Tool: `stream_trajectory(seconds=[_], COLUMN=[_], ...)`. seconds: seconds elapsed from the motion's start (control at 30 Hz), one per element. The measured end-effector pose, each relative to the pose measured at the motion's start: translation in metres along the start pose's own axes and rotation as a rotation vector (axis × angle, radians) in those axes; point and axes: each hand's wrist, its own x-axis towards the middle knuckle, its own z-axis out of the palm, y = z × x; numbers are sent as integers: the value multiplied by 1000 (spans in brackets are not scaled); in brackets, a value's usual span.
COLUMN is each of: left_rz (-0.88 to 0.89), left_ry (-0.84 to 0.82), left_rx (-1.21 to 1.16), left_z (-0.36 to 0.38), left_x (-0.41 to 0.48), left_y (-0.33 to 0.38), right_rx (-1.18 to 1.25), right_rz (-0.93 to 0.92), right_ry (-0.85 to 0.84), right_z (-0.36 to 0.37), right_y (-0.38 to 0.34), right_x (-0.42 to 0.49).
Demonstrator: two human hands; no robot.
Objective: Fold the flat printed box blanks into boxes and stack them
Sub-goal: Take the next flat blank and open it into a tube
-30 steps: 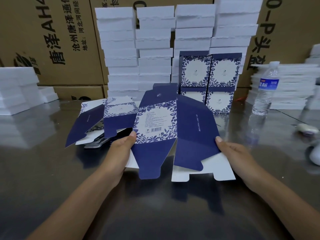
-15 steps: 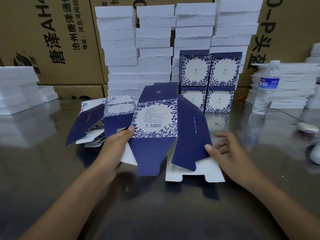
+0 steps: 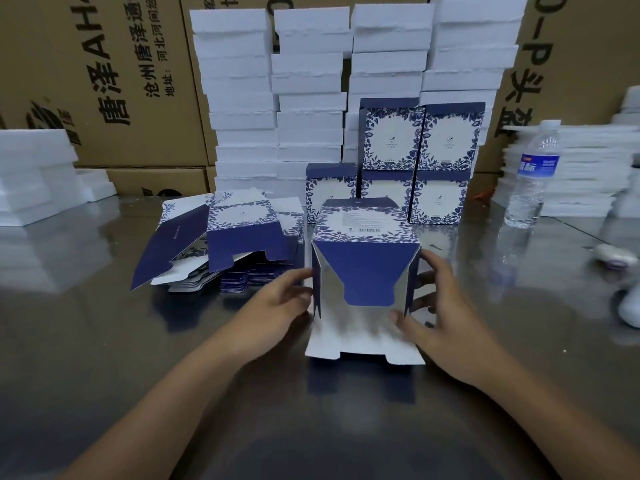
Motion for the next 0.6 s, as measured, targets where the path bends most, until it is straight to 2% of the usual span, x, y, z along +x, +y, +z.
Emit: stream_trajectory(seconds=[0.1, 0.2, 0.37, 0.6], left_rz=[30, 120, 173, 146], left_ry=[-88, -118, -15, 148], left_rx=[212, 226, 141, 62], left_z=[-2, -1, -1, 3], left_x=[-3, -7, -4, -4], left_y=[-4, -3, -2, -1], right_rx=[-49, -11, -44, -37], right_rz=[-39, -46, -73, -71], right_ry=[57, 105, 215, 319], right_z=[1, 1, 2, 6], right_y=[2, -1, -12, -22], right_x=[0, 1, 0, -5])
